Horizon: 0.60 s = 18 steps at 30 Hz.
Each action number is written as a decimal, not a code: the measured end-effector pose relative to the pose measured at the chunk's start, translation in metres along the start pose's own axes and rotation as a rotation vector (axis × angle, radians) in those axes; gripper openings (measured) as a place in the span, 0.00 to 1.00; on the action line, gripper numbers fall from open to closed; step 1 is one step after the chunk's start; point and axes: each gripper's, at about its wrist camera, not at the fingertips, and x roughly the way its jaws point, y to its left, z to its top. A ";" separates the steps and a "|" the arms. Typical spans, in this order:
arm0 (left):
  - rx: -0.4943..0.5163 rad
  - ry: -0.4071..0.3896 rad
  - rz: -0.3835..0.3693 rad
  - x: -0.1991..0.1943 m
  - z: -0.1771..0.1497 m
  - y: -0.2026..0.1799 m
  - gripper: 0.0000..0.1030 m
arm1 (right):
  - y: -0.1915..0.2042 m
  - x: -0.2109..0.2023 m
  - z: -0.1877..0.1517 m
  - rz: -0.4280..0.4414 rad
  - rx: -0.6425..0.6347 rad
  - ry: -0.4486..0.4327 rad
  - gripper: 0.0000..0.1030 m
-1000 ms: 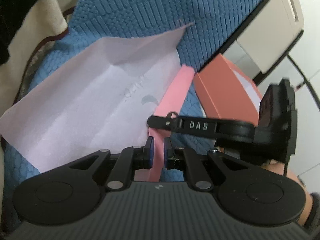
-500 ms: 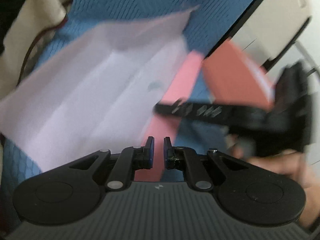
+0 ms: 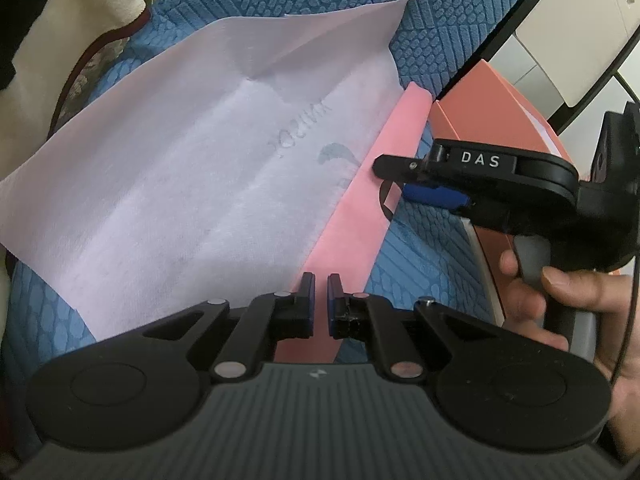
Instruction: Organize objects
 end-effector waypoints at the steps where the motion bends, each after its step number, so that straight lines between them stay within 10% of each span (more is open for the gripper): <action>1: -0.004 -0.001 0.001 0.001 0.000 0.000 0.09 | 0.000 0.000 -0.001 0.019 0.010 0.006 0.46; 10: -0.021 -0.016 0.004 -0.001 0.000 0.005 0.09 | 0.001 0.007 -0.011 0.161 0.091 0.111 0.14; 18: -0.017 -0.038 -0.004 -0.007 -0.001 0.004 0.10 | 0.010 0.002 -0.016 0.160 0.074 0.125 0.07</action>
